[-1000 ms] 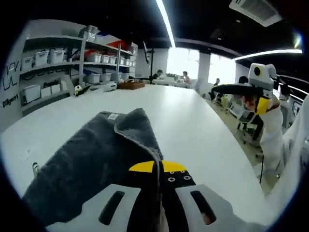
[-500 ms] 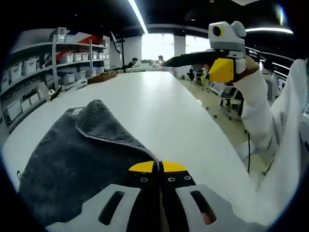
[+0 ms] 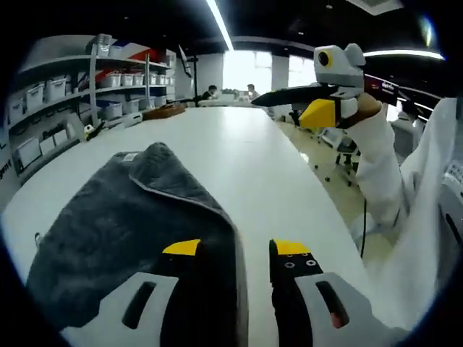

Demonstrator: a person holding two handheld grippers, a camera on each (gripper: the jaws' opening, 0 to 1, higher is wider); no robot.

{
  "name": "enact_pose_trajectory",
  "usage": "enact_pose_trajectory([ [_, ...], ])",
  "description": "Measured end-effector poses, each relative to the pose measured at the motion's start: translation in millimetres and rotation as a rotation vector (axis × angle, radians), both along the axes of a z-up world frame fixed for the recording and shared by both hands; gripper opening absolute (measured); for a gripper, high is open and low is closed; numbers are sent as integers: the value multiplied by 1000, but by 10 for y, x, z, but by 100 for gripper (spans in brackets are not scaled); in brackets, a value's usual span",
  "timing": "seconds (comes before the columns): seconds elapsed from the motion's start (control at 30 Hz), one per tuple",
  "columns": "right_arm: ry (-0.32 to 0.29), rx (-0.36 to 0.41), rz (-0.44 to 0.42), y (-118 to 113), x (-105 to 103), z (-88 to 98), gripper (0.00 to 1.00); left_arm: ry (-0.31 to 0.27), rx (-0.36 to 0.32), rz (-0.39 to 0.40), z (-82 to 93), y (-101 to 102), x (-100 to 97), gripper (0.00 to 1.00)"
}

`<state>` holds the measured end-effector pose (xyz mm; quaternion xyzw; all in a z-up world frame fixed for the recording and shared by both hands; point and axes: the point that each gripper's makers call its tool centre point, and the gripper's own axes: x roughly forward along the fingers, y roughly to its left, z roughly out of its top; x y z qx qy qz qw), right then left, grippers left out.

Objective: Open the folded towel by lifting each exposed corner and separating the folded layers until the towel lies flat within the target outline without major curled edges

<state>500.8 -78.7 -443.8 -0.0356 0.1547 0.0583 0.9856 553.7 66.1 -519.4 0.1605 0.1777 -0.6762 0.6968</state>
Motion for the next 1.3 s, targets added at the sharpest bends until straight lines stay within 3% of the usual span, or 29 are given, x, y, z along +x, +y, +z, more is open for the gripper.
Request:
enact_pose_trajectory([
  [0.13, 13, -4, -3, 40, 43, -45, 95, 4, -44, 149, 189, 450, 206, 60],
  [0.2, 28, -33, -18, 53, 73, -79, 96, -9, -66, 243, 279, 745, 337, 64],
  [0.3, 63, -141, -85, 13, 116, -140, 97, -33, -42, 378, 282, 1208, 490, 74],
  [0.4, 72, -163, -94, 93, 183, -181, 96, -27, -59, 519, 279, 1651, 596, 85],
  [0.6, 116, -214, -94, 227, 337, -329, 95, 15, -66, 704, 206, 2327, 755, 95],
  [0.73, 142, -217, -120, 226, 488, -394, 92, 1, -83, 822, 228, 2737, 842, 99],
  [0.87, 162, -302, -161, 181, 784, -369, 91, -20, -88, 869, 247, 2944, 855, 99],
  [1.0, 147, -395, -220, 81, 1176, -325, 91, -10, -120, 878, 251, 3014, 861, 99],
  [1.17, 221, -473, -211, 52, 1545, -530, 92, 1, -127, 891, 202, 3064, 871, 99],
  [1.3, 273, -525, -213, 11, 1716, -681, 92, 9, -139, 891, 190, 3074, 880, 99],
])
